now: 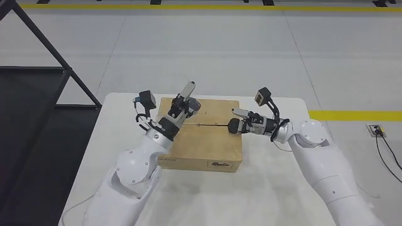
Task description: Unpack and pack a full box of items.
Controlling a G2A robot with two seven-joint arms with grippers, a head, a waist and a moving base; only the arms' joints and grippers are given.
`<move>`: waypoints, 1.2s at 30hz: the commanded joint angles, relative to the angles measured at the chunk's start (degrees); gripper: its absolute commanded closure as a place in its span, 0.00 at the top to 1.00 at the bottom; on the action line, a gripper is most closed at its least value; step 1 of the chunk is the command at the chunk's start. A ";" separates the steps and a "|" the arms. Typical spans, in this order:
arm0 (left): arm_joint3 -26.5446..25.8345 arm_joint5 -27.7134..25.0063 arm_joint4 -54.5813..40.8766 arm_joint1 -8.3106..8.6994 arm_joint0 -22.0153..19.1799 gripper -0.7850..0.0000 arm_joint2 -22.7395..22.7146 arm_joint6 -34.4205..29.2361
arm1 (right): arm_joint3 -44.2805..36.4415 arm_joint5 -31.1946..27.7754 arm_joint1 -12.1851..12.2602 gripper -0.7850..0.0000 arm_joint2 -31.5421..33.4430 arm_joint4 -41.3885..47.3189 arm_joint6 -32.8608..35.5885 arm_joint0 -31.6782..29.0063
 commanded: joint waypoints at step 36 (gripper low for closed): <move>5.71 -0.02 4.38 -3.78 -3.51 1.00 6.86 -1.95 | -10.57 1.79 2.97 1.00 5.15 -0.74 -2.30 -7.49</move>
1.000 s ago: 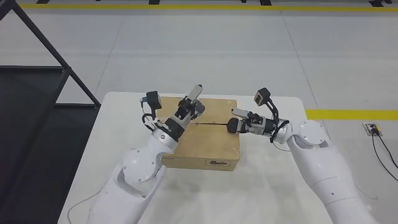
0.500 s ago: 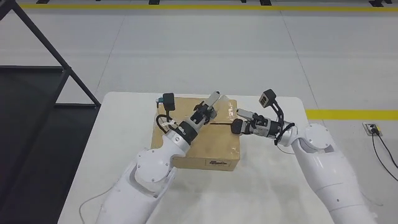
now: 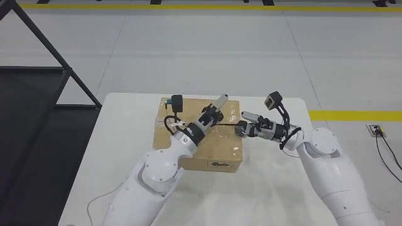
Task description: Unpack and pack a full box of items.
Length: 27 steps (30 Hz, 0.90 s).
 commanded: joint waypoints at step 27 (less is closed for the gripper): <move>-9.49 -3.90 -8.95 3.49 13.92 1.00 -25.73 -7.85 | -5.74 1.12 1.90 0.42 -0.01 -8.63 0.09 -2.02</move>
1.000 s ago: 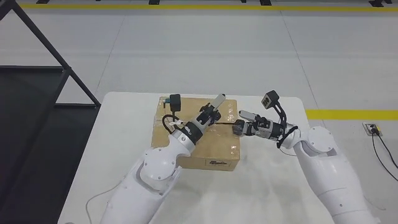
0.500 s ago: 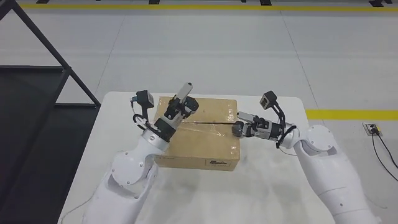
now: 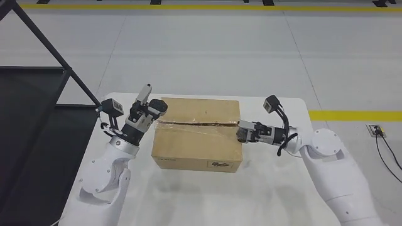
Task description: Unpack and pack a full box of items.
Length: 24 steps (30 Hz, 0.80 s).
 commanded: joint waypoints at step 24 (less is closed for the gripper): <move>-1.81 -1.71 -4.93 0.58 3.21 1.00 -5.13 -0.91 | -8.74 5.46 1.24 0.00 -0.03 -4.96 -4.24 -0.82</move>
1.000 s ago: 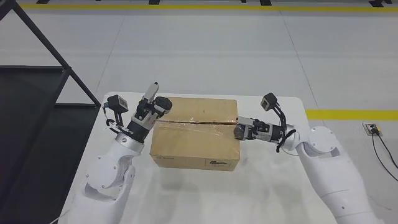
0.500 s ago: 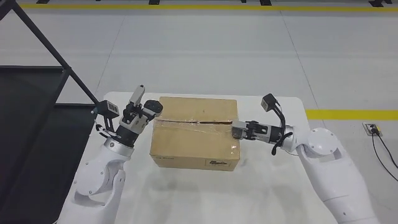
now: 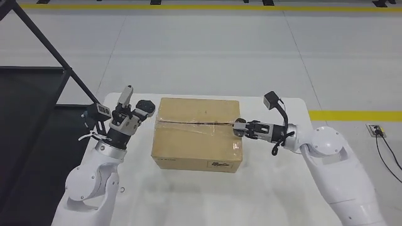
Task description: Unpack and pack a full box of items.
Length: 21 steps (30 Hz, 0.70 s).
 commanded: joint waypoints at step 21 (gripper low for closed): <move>5.73 -1.69 -6.78 0.85 2.73 1.00 -8.84 0.14 | 0.89 3.47 -2.03 0.00 -6.54 8.54 1.67 12.45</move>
